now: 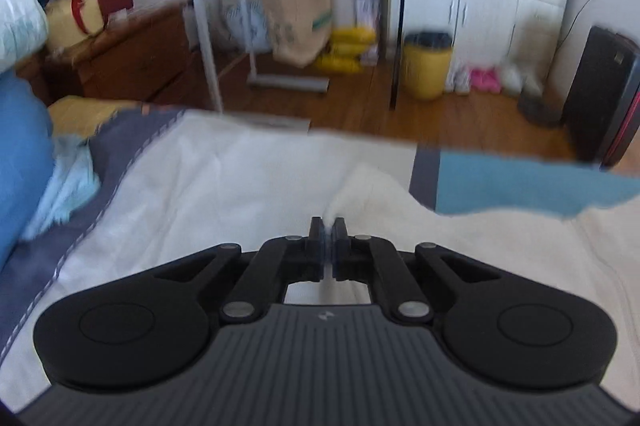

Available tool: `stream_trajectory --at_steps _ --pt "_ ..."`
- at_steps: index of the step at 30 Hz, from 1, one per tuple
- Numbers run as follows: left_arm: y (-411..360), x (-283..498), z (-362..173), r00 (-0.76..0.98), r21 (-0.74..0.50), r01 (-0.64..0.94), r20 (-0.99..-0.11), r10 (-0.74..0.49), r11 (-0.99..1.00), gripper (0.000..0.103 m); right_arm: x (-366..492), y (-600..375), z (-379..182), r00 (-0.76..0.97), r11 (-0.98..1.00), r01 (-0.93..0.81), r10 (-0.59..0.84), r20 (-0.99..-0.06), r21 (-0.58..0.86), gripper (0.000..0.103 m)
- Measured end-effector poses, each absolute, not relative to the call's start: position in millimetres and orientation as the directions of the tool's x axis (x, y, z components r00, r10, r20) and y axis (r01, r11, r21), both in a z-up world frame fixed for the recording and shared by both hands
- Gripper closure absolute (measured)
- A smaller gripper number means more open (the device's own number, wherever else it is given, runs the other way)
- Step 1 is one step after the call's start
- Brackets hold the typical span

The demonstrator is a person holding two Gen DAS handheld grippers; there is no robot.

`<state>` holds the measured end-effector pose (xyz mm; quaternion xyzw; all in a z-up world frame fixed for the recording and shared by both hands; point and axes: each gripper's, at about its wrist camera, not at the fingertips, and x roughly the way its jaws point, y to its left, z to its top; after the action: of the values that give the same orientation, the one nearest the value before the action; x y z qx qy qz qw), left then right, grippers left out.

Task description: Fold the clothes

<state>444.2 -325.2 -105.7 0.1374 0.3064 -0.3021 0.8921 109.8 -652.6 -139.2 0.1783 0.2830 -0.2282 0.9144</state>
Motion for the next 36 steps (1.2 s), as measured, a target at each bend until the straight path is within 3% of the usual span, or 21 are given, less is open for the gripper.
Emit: stream_trajectory --at_steps 4,5,6,7,8,11,14,16,17,19,21,23,24,28,30,36 --pt "-299.5 443.4 -109.7 0.673 0.073 0.575 -0.609 -0.420 0.815 0.097 106.5 -658.5 -132.1 0.717 0.782 0.586 -0.379 -0.585 0.211 0.090" --pt "-291.1 442.7 -109.4 0.680 0.065 0.565 -0.601 -0.420 0.822 0.091 105.6 -660.0 -130.4 0.711 0.769 0.602 -0.395 -0.582 0.215 0.095" --pt "-280.7 443.0 -106.7 0.648 0.004 0.579 -0.609 -0.457 0.815 0.078 104.8 -661.5 -128.6 0.705 0.755 0.618 -0.410 -0.579 0.219 0.099" --pt "-271.3 441.9 -104.6 0.601 -0.061 0.597 -0.626 -0.496 0.800 0.070 104.0 -663.0 -126.9 0.699 0.741 0.634 -0.425 -0.575 0.223 0.099" --pt "-263.5 439.6 -103.7 0.544 -0.115 0.620 -0.650 -0.530 0.777 0.054 103.1 -664.5 -125.1 0.692 0.726 0.649 -0.440 -0.572 0.227 0.097" --pt "-253.5 421.5 -112.2 0.402 -0.149 0.694 -0.731 -0.551 0.704 0.046 100.6 -669.0 -119.8 0.670 0.680 0.693 -0.484 -0.563 0.239 0.089" --pt "-254.8 398.2 -134.0 0.295 -0.095 0.764 -0.828 -0.477 0.638 0.042 92.6 -674.2 -113.7 0.683 0.644 0.698 -0.467 -0.562 0.313 0.078" --pt "-261.3 379.9 -151.0 0.393 0.089 0.757 -0.853 -0.343 0.647 0.058 86.5 -672.6 -106.9 0.683 0.629 0.702 -0.462 -0.566 0.334 0.067" --pt "-265.0 371.2 -158.0 0.471 0.188 0.731 -0.835 -0.285 0.656 0.075 82.7 -669.9 -103.5 0.678 0.623 0.708 -0.469 -0.567 0.332 0.065" --pt "-279.7 348.0 -165.0 0.623 0.357 0.659 -0.753 -0.214 0.663 0.075 73.7 -663.5 -97.2 0.663 0.613 0.718 -0.460 -0.591 0.329 0.062" --pt "-305.9 319.4 -173.7 0.814 0.627 0.494 -0.577 -0.066 0.602 0.082 58.3 -658.6 -89.9 0.645 0.592 0.729 -0.425 -0.635 0.344 0.061" --pt "-324.7 301.8 -175.9 0.902 0.752 0.346 -0.432 0.024 0.561 0.082 38.9 -654.7 -80.2 0.632 0.574 0.734 -0.381 -0.675 0.363 0.061" --pt "-326.9 294.4 -166.3 0.888 0.708 0.361 -0.460 0.008 0.607 0.082 26.2 -653.0 -72.5 0.636 0.576 0.727 -0.360 -0.683 0.373 0.060" --pt "-319.6 250.8 -117.5 0.761 0.394 0.501 -0.624 -0.176 0.771 0.071 -52.3 -637.4 -52.0 0.647 0.575 0.722 -0.367 -0.668 0.384 0.037" --pt "-316.2 219.3 -100.0 0.700 0.283 0.570 -0.659 -0.276 0.771 0.058 -100.9 -628.1 -53.0 0.632 0.536 0.747 -0.392 -0.668 0.393 0.037" --pt "-328.6 125.0 -92.9 0.508 0.114 0.759 -0.719 -0.474 0.641 0.052 -241.5 -601.2 -85.6 0.695 0.376 0.719 -0.395 -0.600 0.585 0.037"
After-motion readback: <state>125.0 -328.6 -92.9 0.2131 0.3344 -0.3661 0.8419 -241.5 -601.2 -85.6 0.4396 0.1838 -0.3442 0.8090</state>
